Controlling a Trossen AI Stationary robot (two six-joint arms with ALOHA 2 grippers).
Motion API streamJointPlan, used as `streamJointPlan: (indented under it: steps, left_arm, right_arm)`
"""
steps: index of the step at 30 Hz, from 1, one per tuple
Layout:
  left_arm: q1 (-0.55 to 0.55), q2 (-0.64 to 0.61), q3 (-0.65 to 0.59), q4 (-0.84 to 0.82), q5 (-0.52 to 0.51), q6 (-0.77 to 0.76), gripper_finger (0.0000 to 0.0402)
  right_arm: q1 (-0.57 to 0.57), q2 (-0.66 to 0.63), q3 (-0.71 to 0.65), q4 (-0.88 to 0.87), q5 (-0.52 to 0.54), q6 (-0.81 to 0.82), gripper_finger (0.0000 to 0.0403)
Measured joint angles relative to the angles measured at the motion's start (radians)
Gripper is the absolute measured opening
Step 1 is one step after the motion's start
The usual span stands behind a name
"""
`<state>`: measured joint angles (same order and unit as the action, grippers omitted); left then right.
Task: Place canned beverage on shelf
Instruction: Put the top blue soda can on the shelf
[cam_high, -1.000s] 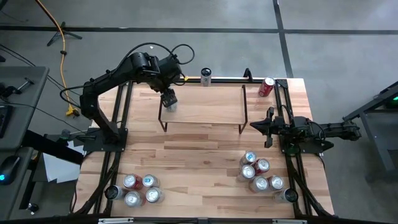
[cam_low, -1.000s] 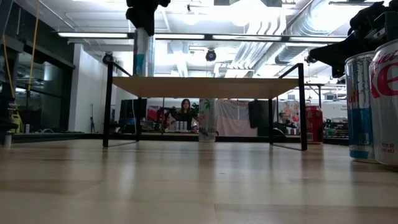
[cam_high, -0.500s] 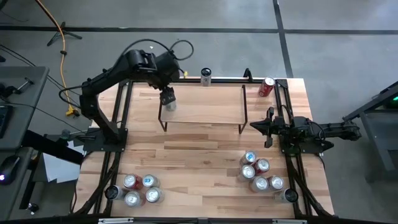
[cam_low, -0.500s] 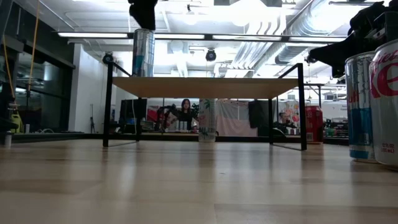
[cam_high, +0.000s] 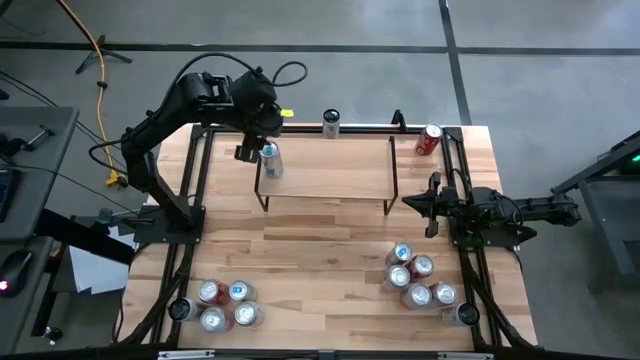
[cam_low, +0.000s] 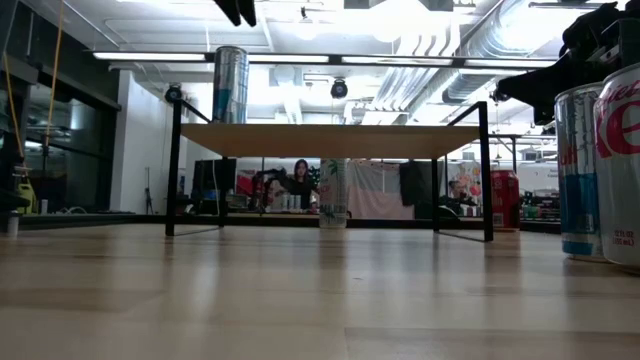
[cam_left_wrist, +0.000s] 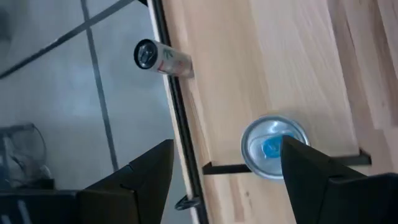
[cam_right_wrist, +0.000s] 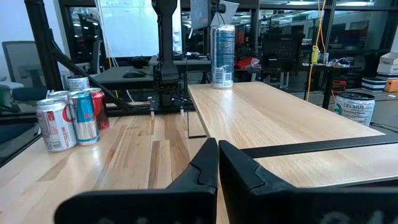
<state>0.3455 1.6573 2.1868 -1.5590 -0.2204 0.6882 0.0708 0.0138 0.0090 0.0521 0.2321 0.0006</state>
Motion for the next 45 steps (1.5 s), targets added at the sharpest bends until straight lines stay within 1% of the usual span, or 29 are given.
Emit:
streamJointPlan:
  steps: [3, 5, 8, 9, 10, 14, 17, 21, 23, 27, 31, 34, 37, 45]
  left_arm:
    - [0.012, 0.000, 0.000, 0.018, 0.049, -0.018, 0.0230]
    - [0.029, -0.003, 0.000, 0.014, 0.145, 0.005, 0.0229]
    - [0.064, -0.010, 0.000, 0.009, 0.347, 0.044, 0.0229]
    - [0.075, -0.014, 0.000, 0.007, 0.383, 0.056, 0.0230]
    - [0.085, -0.018, 0.000, 0.007, 0.394, 0.066, 0.0229]
    - [0.130, -0.022, 0.000, 0.000, 0.386, 0.120, 0.0230]
    - [0.168, -0.022, 0.000, -0.001, 0.426, 0.146, 0.0229]
    - [0.206, -0.024, -0.021, 0.001, 0.430, 0.173, 0.0229]
    - [0.214, -0.027, -0.068, 0.002, 0.433, 0.186, 0.0229]
    - [0.245, -0.060, -0.229, 0.017, 0.477, 0.188, 0.0230]
    - [0.243, -0.103, -0.358, 0.105, 0.478, 0.204, 0.0229]
    - [0.233, -0.142, -0.400, 0.182, 0.480, 0.207, 0.0229]
    - [0.233, -0.166, -0.426, 0.220, 0.482, 0.228, 0.0229]
    - [0.237, -0.170, -0.514, 0.238, 0.486, 0.233, 0.0229]
  right_arm:
    - [0.000, 0.000, 0.000, 0.000, 0.000, 0.000, 0.0000]
    - [0.000, 0.000, 0.000, 0.000, 0.000, 0.000, 0.0000]
    - [0.000, 0.000, 0.000, 0.000, 0.000, 0.000, 0.0000]
    - [0.000, 0.000, 0.000, 0.000, 0.000, 0.000, 0.0000]
    - [0.000, 0.000, 0.000, 0.000, 0.000, 0.000, 0.0000]
    - [0.000, 0.000, 0.000, 0.000, 0.000, 0.000, 0.0000]
    - [0.000, 0.000, 0.000, 0.000, 0.000, 0.000, 0.0000]
    - [0.000, 0.000, 0.000, 0.000, 0.000, 0.000, 0.0000]
    - [0.000, 0.000, 0.000, 0.000, 0.000, 0.000, 0.0000]
    - [0.000, 0.000, 0.000, 0.000, 0.000, 0.000, 0.0000]
    - [0.000, 0.000, 0.000, 0.000, 0.000, 0.000, 0.0000]
    - [0.000, 0.000, 0.000, 0.000, 0.000, 0.000, 0.0000]
    - [0.000, 0.000, 0.000, 0.000, 0.000, 0.000, 0.0000]
    - [0.000, 0.000, 0.000, 0.000, 0.000, 0.000, 0.0000]
